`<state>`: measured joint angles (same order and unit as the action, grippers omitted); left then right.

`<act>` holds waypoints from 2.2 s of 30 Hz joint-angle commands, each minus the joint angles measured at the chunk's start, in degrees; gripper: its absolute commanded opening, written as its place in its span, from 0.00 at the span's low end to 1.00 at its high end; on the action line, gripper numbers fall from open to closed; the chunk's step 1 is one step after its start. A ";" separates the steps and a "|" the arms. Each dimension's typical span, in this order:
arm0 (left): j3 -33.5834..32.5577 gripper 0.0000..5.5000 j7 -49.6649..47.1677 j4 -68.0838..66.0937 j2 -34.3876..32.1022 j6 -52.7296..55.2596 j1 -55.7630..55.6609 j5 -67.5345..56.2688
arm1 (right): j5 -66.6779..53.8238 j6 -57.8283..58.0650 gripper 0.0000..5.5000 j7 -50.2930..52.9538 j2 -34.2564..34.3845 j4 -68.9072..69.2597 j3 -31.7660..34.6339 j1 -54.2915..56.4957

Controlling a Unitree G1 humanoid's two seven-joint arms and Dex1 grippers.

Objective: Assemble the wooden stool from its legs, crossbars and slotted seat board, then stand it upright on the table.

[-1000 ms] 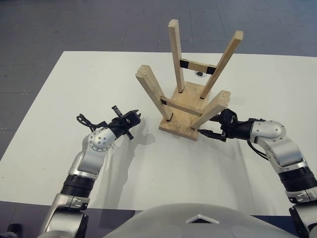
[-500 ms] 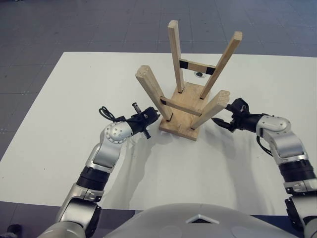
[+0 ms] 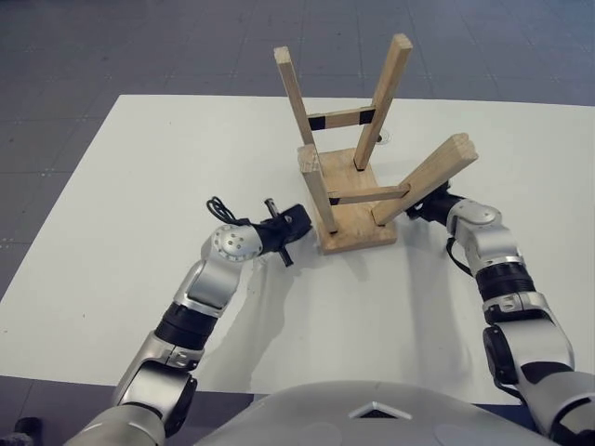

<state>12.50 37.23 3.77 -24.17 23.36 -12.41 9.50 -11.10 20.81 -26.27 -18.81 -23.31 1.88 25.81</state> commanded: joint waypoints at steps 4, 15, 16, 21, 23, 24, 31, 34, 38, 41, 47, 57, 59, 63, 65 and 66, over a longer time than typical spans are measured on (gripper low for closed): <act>-23.27 0.12 -12.11 7.13 6.83 6.31 -13.27 -19.35 | -2.80 18.14 0.64 6.00 -1.31 25.65 1.07 -11.44; -39.43 0.12 -26.19 14.97 10.53 53.65 -45.65 -54.01 | -0.56 20.88 0.64 -0.93 -6.32 36.88 -8.72 -24.26; -39.78 0.12 -26.98 15.29 10.72 54.95 -46.15 -54.88 | -0.29 20.47 0.64 -1.04 -5.51 35.84 -9.73 -23.74; -39.38 0.12 -29.51 16.21 10.73 56.79 -45.37 -56.20 | 0.04 19.27 0.64 -0.14 -1.92 32.95 -11.70 -20.86; -39.35 0.12 -31.81 17.09 11.02 56.73 -44.26 -55.17 | 0.02 19.11 0.64 0.24 -1.17 32.85 -11.54 -20.33; -39.91 0.12 -33.10 18.65 11.81 58.29 -43.06 -55.33 | 0.01 19.14 0.64 0.39 -0.86 32.99 -11.53 -20.17; -49.95 0.12 -43.19 28.56 21.55 68.90 -38.19 -54.07 | 0.15 19.81 0.64 3.02 -0.13 33.32 -9.41 -20.47; -52.33 0.12 -44.91 33.64 27.31 69.12 -36.29 -56.17 | 0.29 19.81 0.64 3.97 0.16 33.71 -8.82 -21.36; -49.71 0.12 -41.87 35.30 25.50 69.09 -31.57 -57.87 | 0.29 19.91 0.64 4.46 0.25 33.97 -9.03 -21.76; -47.55 0.12 -39.90 34.57 23.01 68.20 -29.74 -57.28 | 0.10 20.06 0.64 4.46 0.10 34.36 -8.98 -21.91; -42.25 0.12 -31.31 34.14 18.13 49.35 -29.92 -57.22 | 0.16 19.94 0.64 3.99 -0.14 34.15 -9.38 -22.24; -39.20 0.12 -27.20 25.56 14.84 29.63 -31.15 -61.65 | 0.64 20.03 0.64 2.84 -0.52 33.86 -10.23 -21.56; -32.64 0.12 -24.46 24.69 13.06 32.45 -19.69 -60.02 | 0.77 19.86 0.64 3.01 -0.36 33.82 -10.31 -21.60; -17.65 0.12 -20.37 20.10 3.26 38.59 4.66 -52.46 | 0.86 19.16 0.64 3.40 -0.18 33.63 -9.94 -22.06; -19.31 0.12 -22.10 17.84 3.62 37.91 4.04 -52.36 | 0.62 19.33 0.64 3.44 -0.41 34.15 -9.43 -22.36; -20.15 0.12 -22.21 17.14 3.73 36.42 1.73 -52.60 | 0.68 19.39 0.64 3.49 -0.57 34.30 -9.35 -22.57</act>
<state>-13.24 17.09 30.43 -19.70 51.23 -19.82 -47.37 -10.86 39.61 -23.05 -18.88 10.61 -7.90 3.40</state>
